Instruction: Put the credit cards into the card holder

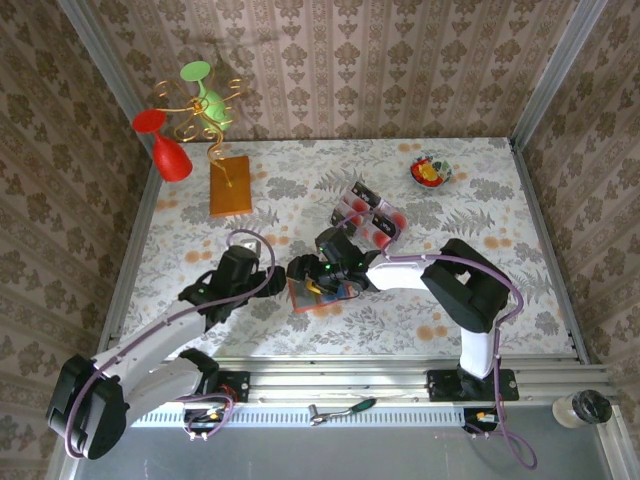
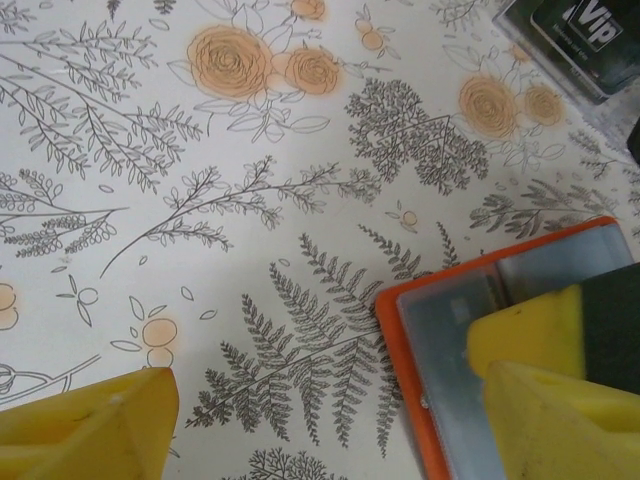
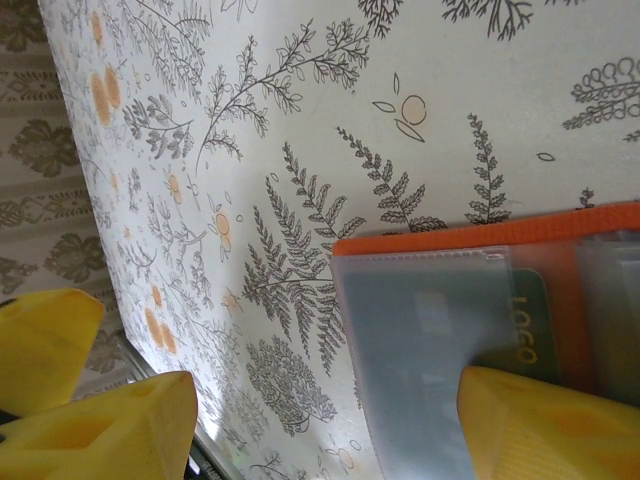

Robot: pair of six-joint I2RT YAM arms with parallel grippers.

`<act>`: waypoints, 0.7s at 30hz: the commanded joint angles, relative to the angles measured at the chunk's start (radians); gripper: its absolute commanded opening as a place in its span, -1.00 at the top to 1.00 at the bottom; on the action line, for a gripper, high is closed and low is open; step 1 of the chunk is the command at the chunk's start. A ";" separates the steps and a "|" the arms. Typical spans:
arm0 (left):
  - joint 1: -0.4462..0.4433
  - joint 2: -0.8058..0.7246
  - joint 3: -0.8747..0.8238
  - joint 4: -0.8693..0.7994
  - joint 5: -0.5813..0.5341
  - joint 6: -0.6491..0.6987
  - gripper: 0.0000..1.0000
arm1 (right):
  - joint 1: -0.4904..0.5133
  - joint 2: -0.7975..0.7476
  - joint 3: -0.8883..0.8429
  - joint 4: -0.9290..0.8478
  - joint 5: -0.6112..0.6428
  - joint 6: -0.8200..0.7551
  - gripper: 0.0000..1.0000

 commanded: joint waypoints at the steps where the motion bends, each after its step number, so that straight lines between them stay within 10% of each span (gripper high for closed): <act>1: 0.005 0.004 -0.026 0.016 0.018 -0.010 -0.62 | 0.003 0.011 -0.031 0.029 0.007 0.033 -0.41; 21: -0.044 0.086 -0.049 0.099 0.021 -0.048 -0.61 | -0.029 -0.036 -0.056 0.039 0.078 0.077 0.04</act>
